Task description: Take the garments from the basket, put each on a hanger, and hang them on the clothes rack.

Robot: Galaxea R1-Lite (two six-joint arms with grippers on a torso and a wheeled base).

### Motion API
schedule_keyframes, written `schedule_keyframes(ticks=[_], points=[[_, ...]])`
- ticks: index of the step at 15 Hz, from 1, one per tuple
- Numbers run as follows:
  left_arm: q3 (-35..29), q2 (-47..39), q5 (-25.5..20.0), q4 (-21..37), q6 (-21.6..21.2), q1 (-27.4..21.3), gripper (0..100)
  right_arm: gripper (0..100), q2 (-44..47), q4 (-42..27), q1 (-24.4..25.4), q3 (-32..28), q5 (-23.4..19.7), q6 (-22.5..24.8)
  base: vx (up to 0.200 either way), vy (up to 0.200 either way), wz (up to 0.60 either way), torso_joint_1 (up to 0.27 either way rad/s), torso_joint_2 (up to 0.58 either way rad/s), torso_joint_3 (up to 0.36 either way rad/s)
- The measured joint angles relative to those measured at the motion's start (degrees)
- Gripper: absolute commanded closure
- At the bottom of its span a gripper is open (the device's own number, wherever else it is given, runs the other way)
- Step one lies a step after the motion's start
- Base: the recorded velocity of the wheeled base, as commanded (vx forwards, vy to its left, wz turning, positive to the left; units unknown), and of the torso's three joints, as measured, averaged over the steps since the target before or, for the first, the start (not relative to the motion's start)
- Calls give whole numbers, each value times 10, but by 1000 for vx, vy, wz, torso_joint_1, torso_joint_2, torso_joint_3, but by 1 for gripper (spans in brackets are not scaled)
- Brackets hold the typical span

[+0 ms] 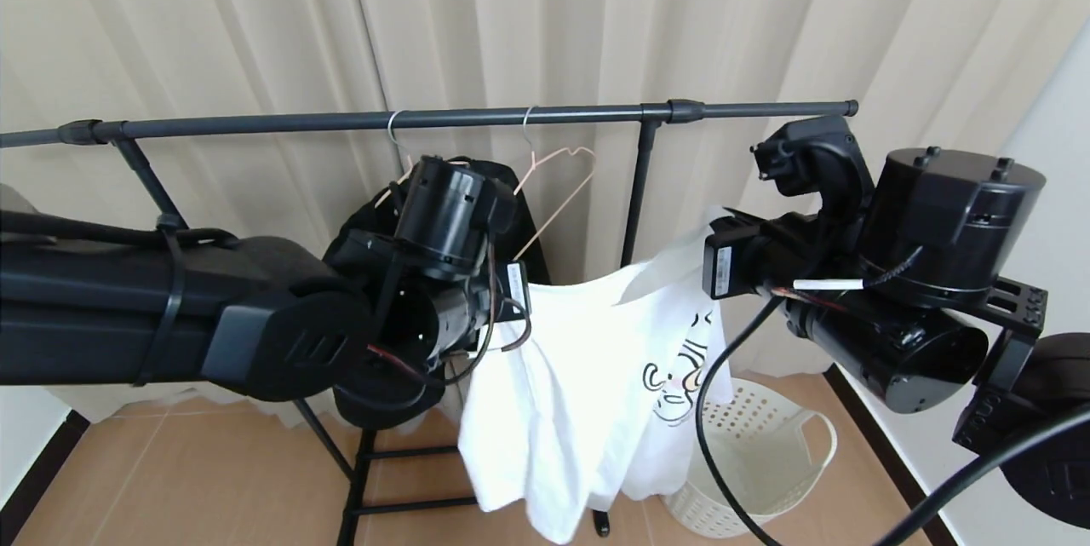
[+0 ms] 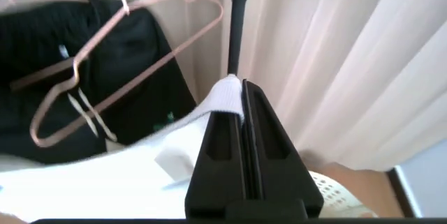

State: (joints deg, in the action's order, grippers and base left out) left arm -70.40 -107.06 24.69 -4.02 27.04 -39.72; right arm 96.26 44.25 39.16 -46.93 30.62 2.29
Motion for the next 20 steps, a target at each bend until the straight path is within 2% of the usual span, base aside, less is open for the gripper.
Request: schedule_keyframes(ticks=[5, 6, 11, 15, 17, 20], points=[[-55, 4, 1, -1, -50, 0, 100, 100, 0, -30, 18, 30, 0, 8, 0, 0, 0, 0, 0, 0], [-58, 6, 2, -3, -58, -1, 100, 0, 0, -36, 21, 32, -1, 8, 0, 0, 0, 0, 0, 0], [-72, 17, 16, -3, -87, -13, 100, 0, 1, -58, 25, 49, -1, 20, 0, 0, 0, 0, 0, 0], [-80, 26, 17, -1, -105, -15, 100, 0, 2, -60, 25, 89, -20, 64, 0, 0, 0, 0, 0, 0], [-83, 28, 25, -1, -116, -15, 100, 0, 1, -58, 25, 118, -62, 85, 0, 0, 0, 0, 0, 0], [-90, 29, 33, -2, -132, -16, 100, 0, -2, -42, 40, 158, -173, 99, 0, 0, 0, 0, 0, 0]])
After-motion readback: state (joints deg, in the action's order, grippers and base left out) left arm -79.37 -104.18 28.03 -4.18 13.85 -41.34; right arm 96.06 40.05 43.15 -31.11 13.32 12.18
